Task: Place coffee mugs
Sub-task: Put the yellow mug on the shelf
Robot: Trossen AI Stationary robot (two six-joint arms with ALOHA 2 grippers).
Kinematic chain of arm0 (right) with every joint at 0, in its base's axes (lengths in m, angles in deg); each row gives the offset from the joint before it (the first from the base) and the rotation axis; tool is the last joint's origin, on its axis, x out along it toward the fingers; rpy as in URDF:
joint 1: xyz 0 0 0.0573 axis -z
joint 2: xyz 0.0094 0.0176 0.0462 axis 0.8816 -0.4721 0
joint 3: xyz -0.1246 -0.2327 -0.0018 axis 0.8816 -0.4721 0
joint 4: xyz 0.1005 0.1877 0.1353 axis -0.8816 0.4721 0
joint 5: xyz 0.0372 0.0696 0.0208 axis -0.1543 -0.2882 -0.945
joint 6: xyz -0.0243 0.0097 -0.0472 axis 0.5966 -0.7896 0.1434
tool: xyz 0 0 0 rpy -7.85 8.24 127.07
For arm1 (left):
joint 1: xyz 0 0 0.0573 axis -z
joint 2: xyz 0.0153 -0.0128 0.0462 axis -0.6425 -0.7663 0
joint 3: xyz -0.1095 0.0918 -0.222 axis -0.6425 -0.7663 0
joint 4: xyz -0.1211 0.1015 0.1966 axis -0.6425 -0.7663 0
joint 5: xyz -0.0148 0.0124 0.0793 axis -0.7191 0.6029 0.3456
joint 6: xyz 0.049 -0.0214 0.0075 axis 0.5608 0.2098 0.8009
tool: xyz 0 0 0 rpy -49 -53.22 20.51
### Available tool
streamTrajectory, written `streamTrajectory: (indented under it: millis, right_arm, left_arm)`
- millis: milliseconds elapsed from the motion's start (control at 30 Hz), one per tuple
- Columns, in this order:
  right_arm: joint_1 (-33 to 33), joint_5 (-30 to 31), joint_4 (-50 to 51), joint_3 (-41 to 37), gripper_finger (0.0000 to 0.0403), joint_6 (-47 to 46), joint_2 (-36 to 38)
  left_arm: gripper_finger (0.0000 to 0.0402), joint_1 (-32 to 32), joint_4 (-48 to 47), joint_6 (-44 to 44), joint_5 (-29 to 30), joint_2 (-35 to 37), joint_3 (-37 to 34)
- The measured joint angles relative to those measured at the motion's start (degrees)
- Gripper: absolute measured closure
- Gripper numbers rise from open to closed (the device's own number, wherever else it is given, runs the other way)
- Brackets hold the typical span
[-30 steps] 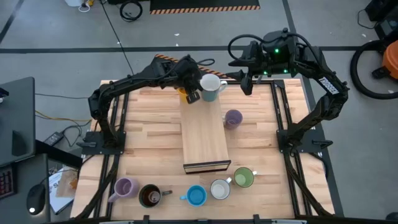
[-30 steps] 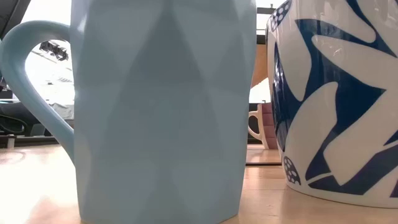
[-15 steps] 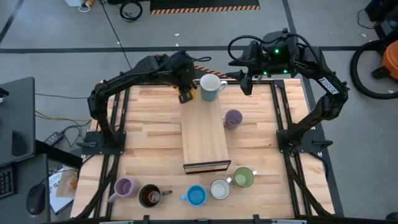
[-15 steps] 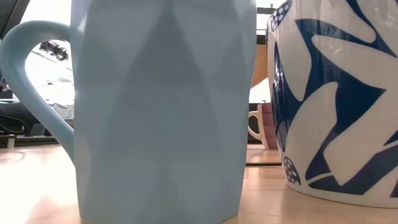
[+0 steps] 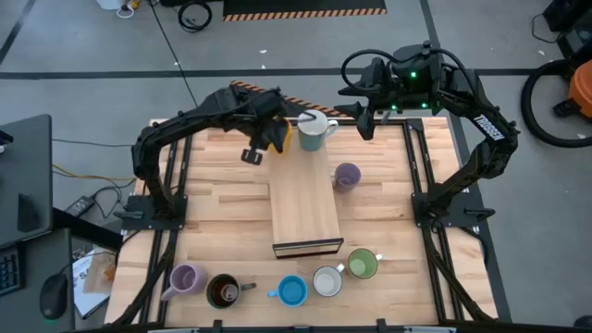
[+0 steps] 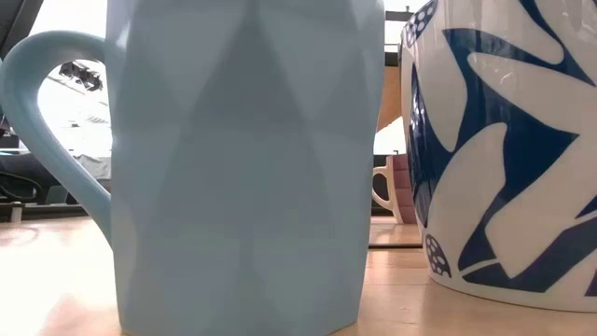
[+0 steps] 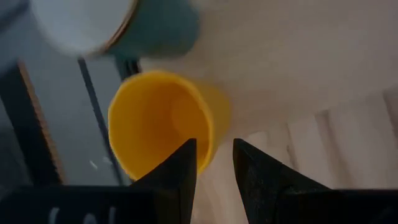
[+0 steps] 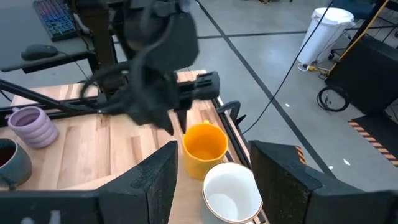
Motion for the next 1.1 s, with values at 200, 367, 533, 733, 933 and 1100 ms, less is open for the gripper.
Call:
streamTrajectory:
  millis: [200, 367, 533, 733, 933, 1100]
  right_arm:
    - [-0.1, -0.1, -0.4, 0.0, 0.0196, -0.9, 0.0]
    - [-0.5, -0.1, -0.4, 0.0, 0.0196, -1.4, 0.0]
    - [-0.4, -0.1, -0.4, 0.0, 0.0196, -1.5, 0.0]
    - [-0.4, -0.1, -0.4, 0.0, 0.0196, -1.5, 0.0]
    - [-0.4, -0.1, -1.0, 0.0, 0.0196, -1.2, 0.0]
    - [-0.4, -0.3, -1.0, 0.0, 0.0196, -1.3, 0.0]
  left_arm:
    - [0.0290, -0.4, 0.0, 7.7, -0.5, -0.3, -2.5]
    - [0.0290, -1.4, 0.9, 8.9, 0.3, -0.2, -5.3]
    - [0.0290, -1.3, 3.9, 8.7, 0.1, -0.2, -6.5]
    - [0.0307, -1.4, 5.2, 4.2, -0.4, -0.5, -6.5]
    - [0.0343, -1.6, 5.4, 0.3, -0.5, -1.4, -6.6]
    - [0.0358, -1.4, 6.5, -1.5, -0.8, -1.8, -6.5]
